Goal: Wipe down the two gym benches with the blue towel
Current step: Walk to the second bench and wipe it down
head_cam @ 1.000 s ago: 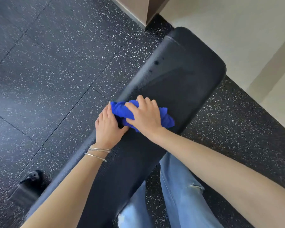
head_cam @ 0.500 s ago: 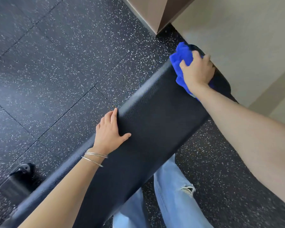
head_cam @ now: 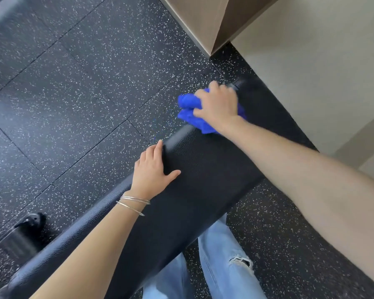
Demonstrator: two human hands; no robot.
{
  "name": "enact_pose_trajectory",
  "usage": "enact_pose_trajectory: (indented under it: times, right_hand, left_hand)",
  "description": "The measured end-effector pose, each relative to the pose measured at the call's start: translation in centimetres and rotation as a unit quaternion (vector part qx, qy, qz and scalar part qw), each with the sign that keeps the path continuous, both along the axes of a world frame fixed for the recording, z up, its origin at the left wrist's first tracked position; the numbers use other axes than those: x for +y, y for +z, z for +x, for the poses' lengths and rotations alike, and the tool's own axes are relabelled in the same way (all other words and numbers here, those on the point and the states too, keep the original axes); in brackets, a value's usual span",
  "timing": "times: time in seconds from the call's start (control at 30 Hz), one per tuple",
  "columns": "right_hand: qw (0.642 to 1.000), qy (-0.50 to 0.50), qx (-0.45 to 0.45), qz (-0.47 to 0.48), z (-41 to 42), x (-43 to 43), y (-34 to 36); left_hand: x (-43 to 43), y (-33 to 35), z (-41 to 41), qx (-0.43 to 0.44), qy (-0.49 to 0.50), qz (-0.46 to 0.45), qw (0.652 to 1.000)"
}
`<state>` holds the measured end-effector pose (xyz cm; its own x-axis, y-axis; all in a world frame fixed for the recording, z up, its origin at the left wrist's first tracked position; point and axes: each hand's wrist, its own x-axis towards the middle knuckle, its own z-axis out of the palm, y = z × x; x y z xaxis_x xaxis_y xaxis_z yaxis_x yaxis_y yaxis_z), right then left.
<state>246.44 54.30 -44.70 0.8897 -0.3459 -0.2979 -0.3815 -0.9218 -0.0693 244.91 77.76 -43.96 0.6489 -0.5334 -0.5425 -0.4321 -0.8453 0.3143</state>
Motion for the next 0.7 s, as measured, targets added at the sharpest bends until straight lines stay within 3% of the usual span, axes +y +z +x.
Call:
enact_pose_trajectory:
  times: [0.13, 0.23, 0.57, 0.7]
  right_hand:
    - [0.991, -0.127, -0.023, -0.023, -1.0, -8.5, -0.1]
    - [0.98, -0.192, -0.055, -0.022, -2.4, -10.2, -0.6]
    - [0.94, -0.284, -0.177, -0.068, -18.1, -8.6, -1.8]
    - [0.935, -0.277, -0.207, -0.076, -17.0, -9.1, -2.4]
  left_hand:
    - [-3.0, -0.4, 0.2, 0.0, -0.003, -0.005, 1.0]
    - [-4.9, -0.6, 0.4, 0.001, -0.01, -0.003, 1.0]
    - [-8.7, -1.1, 0.9, 0.0, -0.018, -0.005, 1.0]
    - [-11.3, -1.5, 0.7, -0.014, -0.015, -0.015, 1.0]
